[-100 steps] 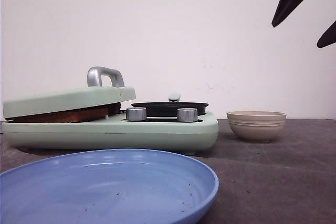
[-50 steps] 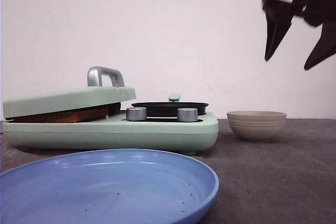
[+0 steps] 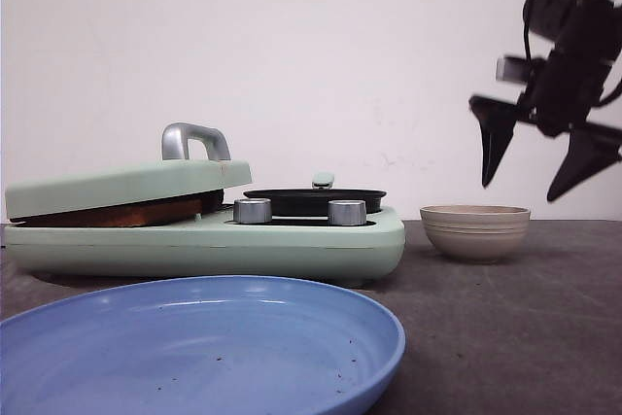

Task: Make breakfast with bread and shrimp
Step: 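Move the right gripper over the shrimp bowl and grip its rim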

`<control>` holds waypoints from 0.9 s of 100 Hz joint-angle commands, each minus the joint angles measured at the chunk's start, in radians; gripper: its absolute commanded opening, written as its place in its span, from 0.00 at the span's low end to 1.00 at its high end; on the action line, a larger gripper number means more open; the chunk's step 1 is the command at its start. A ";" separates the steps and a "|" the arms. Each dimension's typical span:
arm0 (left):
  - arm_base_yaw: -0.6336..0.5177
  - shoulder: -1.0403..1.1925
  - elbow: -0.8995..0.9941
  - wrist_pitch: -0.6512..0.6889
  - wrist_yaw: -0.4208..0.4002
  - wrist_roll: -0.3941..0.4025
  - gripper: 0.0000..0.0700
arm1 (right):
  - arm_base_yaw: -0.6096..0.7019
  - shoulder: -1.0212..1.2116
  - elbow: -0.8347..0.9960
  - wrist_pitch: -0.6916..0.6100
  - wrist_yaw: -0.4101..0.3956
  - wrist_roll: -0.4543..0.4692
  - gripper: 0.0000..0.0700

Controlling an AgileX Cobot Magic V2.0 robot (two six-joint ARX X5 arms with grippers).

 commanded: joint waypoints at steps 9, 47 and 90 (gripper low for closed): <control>0.001 0.000 0.007 0.011 -0.002 -0.002 0.62 | -0.011 0.068 0.026 0.025 -0.002 -0.009 0.74; 0.001 0.000 0.007 0.011 -0.002 -0.002 0.62 | -0.015 0.129 0.026 0.074 -0.032 0.009 0.65; 0.001 0.000 0.007 0.011 -0.002 -0.002 0.62 | -0.012 0.133 0.026 0.071 -0.057 0.017 0.36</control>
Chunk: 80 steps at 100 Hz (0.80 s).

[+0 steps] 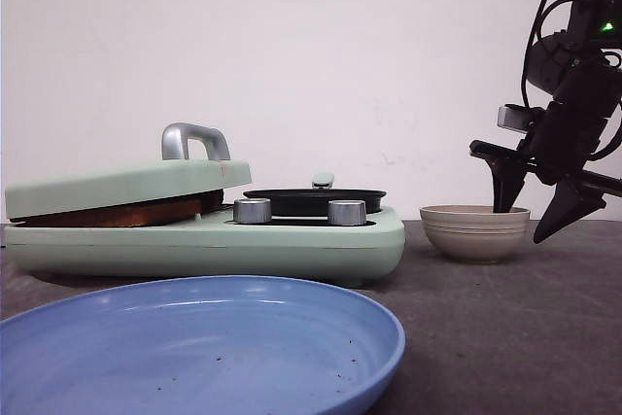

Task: Make breakfast with bread and shrimp
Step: 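Move the right gripper over the shrimp bowl and grip its rim, then lift the shrimp bowl with the right gripper toward the frying pan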

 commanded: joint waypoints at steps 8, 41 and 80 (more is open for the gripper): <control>0.001 0.000 0.007 0.011 -0.002 -0.002 0.62 | 0.003 0.026 0.026 -0.005 -0.004 0.004 0.26; 0.001 0.000 0.007 0.011 -0.002 -0.002 0.62 | 0.010 0.026 0.026 -0.043 -0.005 -0.016 0.00; 0.001 0.000 0.007 0.011 -0.002 -0.002 0.62 | 0.010 0.003 0.027 -0.034 -0.090 -0.009 0.00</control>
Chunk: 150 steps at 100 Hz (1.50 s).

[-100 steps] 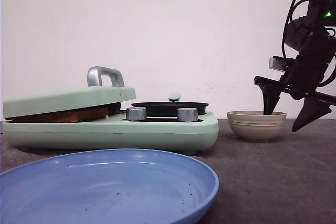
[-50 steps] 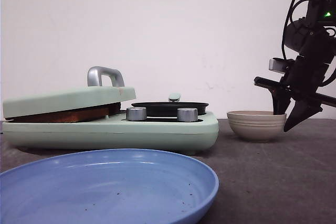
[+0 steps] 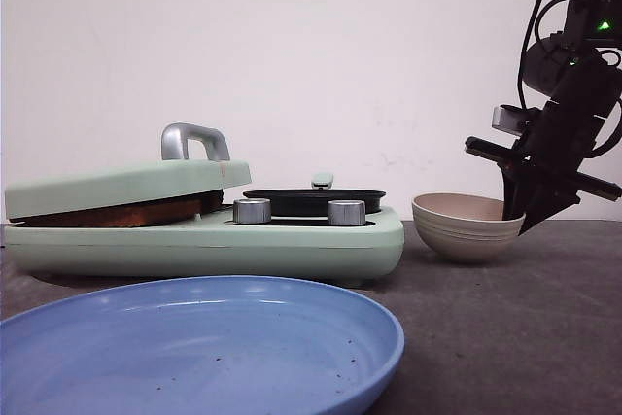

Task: Make breakfast with bread and shrimp
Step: 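Lift the shrimp bowl with the right gripper toward the frying pan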

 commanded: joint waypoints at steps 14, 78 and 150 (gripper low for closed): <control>0.001 0.000 0.007 0.011 -0.002 -0.002 0.62 | 0.004 -0.046 0.022 0.010 -0.014 0.000 0.00; 0.001 0.000 0.007 0.011 -0.002 -0.002 0.62 | 0.176 -0.231 0.022 0.233 0.051 -0.023 0.00; 0.001 0.000 0.007 0.013 0.004 -0.002 0.62 | 0.546 -0.224 0.022 0.616 0.858 -0.680 0.00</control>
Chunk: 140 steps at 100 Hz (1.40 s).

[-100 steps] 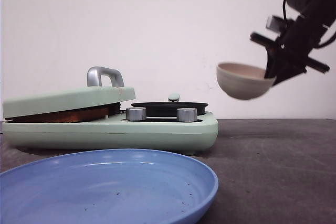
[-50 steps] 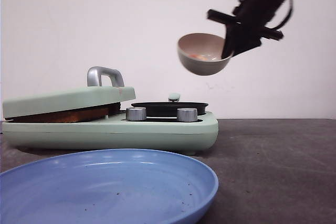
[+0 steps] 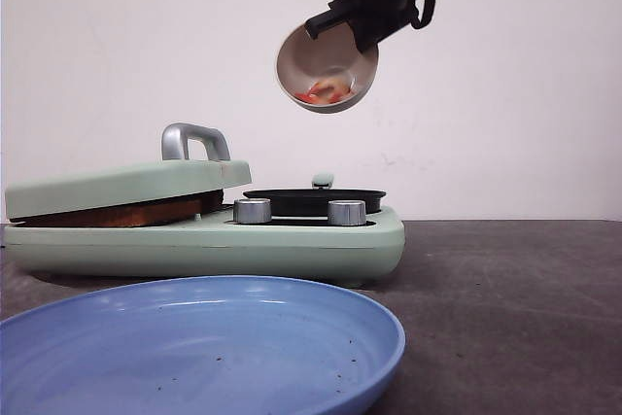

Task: Make breakfast with bread and shrimp
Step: 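Lift the shrimp bowl with the right gripper toward the frying pan, then tilt the bowl with the right gripper to pour shrimp into the pan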

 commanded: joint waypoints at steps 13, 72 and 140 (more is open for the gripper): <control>0.001 0.000 0.007 0.013 0.005 -0.002 0.62 | 0.023 0.019 0.021 0.061 0.064 -0.177 0.00; 0.001 0.000 0.007 0.013 0.029 -0.002 0.62 | 0.061 0.136 0.021 0.265 0.150 -0.446 0.00; 0.001 0.000 0.007 0.013 0.074 0.002 0.62 | 0.068 0.142 0.009 0.455 0.180 -0.370 0.00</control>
